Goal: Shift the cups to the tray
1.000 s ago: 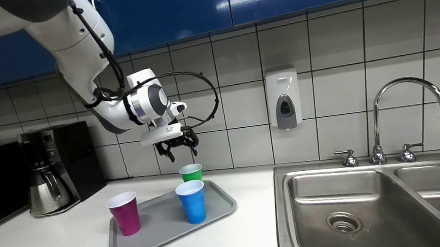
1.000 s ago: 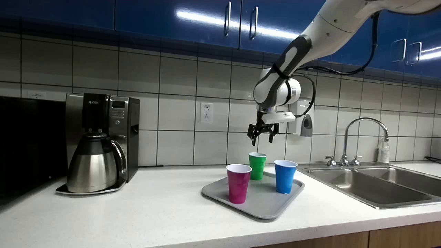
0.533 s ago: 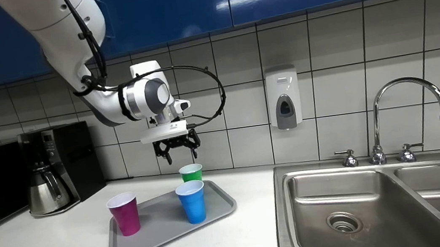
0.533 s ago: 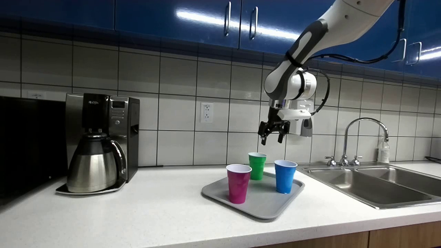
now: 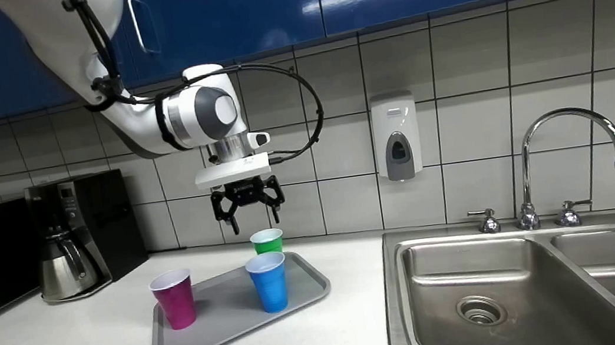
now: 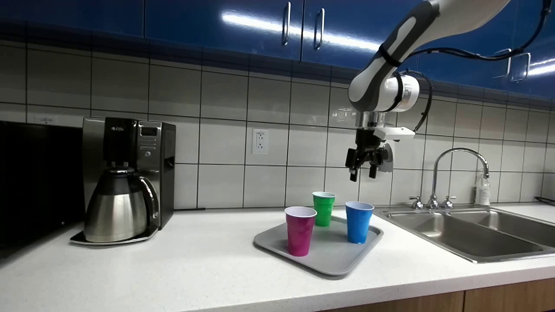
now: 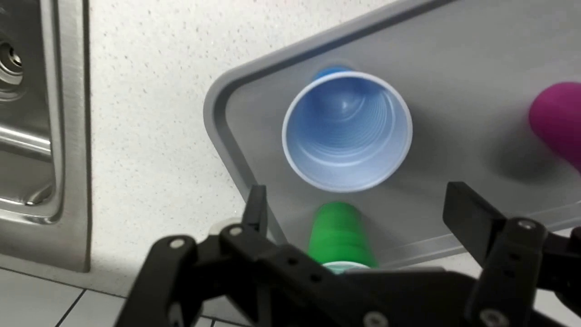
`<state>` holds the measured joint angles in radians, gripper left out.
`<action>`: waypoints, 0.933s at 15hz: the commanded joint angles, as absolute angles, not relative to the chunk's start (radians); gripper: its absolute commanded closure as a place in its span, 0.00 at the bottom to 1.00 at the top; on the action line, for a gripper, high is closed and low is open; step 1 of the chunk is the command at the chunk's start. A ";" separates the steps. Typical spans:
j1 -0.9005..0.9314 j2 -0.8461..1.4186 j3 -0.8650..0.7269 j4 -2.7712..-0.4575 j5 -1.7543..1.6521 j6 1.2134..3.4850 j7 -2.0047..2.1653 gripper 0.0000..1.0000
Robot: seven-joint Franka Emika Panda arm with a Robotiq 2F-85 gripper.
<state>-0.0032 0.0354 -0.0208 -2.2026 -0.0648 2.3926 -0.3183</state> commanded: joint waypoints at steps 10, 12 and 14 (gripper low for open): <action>-0.026 -0.141 -0.070 -2.290 -0.122 2.182 -0.389 0.00; -0.019 -0.103 -0.071 -2.264 -0.098 2.196 -0.395 0.00; -0.019 -0.109 -0.072 -2.271 -0.101 2.196 -0.395 0.00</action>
